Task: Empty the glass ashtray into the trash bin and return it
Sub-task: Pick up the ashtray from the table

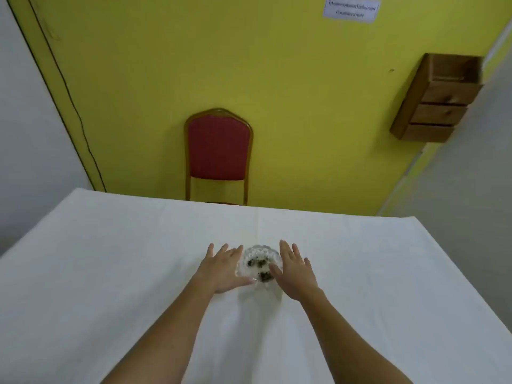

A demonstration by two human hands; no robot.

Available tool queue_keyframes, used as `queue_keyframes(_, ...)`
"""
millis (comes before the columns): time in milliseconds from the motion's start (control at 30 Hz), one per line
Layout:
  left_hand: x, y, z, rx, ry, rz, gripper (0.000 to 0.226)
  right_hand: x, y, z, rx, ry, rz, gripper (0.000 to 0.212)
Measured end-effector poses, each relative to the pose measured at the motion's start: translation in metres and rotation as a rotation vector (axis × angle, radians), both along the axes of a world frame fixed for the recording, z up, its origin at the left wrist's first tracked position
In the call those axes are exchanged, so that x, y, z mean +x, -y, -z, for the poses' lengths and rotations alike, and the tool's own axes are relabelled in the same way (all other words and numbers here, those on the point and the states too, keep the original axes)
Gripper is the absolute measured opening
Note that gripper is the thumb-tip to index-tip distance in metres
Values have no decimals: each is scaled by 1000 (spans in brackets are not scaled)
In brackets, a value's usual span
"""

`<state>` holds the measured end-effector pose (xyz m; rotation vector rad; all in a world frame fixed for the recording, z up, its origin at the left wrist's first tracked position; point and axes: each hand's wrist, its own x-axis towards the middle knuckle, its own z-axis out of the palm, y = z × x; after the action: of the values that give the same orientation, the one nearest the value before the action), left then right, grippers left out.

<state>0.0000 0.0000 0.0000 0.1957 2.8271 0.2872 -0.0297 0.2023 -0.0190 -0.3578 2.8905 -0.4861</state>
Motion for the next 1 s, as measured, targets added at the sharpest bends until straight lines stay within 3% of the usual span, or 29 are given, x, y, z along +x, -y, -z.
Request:
queue_keyframes(300,-19,-11,28,-46,-41,35,117,-3,-5,22,115,34,-72,89)
queue_keyframes(567,-35,-10,41,-12,-48,86,122,-11,-12,28,100,41,-128,116)
queue_keyframes(1000,-31,-16,52,229,-179,123,121,17,-18,27,-48,-105,-3,109)
